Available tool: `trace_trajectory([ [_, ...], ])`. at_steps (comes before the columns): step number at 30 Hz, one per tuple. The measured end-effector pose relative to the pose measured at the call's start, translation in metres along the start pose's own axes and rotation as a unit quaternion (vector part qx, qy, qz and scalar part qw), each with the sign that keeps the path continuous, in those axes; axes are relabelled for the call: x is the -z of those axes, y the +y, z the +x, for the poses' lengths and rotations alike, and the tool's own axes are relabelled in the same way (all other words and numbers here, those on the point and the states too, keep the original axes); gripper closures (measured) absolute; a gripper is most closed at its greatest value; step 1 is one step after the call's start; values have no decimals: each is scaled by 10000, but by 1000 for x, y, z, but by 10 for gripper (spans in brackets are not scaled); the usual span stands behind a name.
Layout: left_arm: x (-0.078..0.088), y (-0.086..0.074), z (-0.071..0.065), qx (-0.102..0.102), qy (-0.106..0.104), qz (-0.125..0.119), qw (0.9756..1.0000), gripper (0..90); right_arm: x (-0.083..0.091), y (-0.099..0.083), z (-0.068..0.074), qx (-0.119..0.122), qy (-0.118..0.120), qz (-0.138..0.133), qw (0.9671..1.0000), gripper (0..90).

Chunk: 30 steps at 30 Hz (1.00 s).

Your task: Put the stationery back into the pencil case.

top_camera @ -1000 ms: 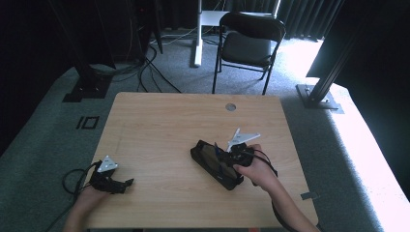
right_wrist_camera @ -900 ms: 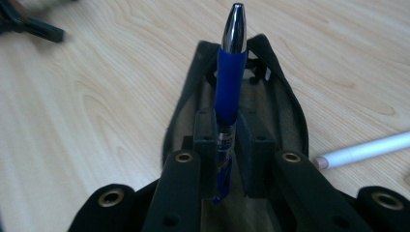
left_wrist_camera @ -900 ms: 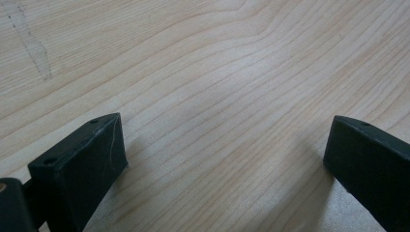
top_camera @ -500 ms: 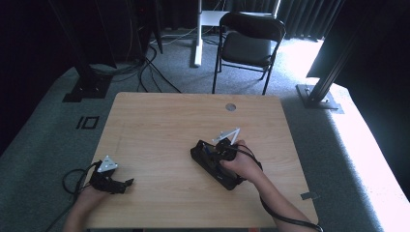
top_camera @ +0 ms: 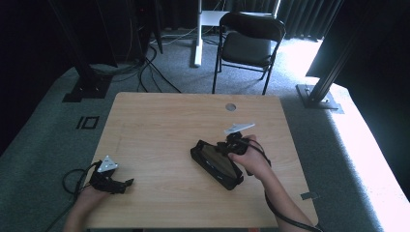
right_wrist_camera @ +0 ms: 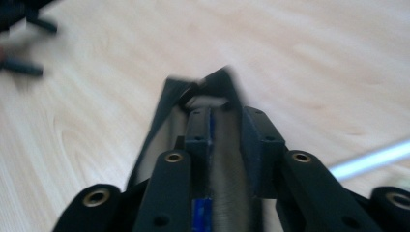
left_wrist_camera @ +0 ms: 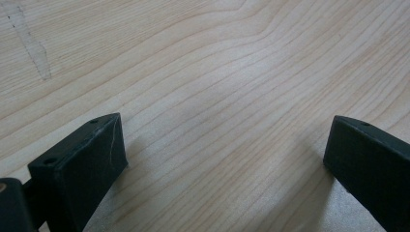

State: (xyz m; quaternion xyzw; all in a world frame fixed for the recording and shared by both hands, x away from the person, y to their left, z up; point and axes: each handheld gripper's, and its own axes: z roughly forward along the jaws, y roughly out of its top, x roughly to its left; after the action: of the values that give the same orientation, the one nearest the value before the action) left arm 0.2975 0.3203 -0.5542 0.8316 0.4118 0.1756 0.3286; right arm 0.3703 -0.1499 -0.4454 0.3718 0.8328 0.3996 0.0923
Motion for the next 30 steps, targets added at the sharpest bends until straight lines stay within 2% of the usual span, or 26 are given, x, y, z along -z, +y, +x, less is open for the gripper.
trace_trajectory([
  [3,0,0,0,2,0,0,10000,16,16,1,-21,-230,-415,-256,9985,700],
  [6,0,0,0,1,1,0,10000,16,22,-5,-46,-498,-891,-326,9942,670],
  [8,0,0,0,0,1,0,10000,16,19,-12,-62,-800,-1006,-301,9912,651],
  [11,0,0,0,0,1,1,10000,16,7,-25,-78,-1122,-1346,-199,9843,602],
  [13,0,0,0,0,0,0,10000,16,-3,-32,-87,-1221,-1541,-113,9804,593],
  [15,0,0,0,0,0,0,10000,15,-14,-38,-93,-1396,-1579,-110,9775,561],
  [20,0,0,0,0,1,0,10000,15,-37,-45,-99,-1570,-1765,63,9717,545],
  [24,0,0,0,0,1,0,10000,16,-47,-47,-101,-1665,-1718,183,9708,552],
  [29,0,0,0,0,1,-1,10000,16,-54,-50,-101,-1644,-1768,417,9695,565],
  [30,0,0,0,0,1,-1,10000,16,-56,-53,-102,-1617,-1808,457,9691,643],
])
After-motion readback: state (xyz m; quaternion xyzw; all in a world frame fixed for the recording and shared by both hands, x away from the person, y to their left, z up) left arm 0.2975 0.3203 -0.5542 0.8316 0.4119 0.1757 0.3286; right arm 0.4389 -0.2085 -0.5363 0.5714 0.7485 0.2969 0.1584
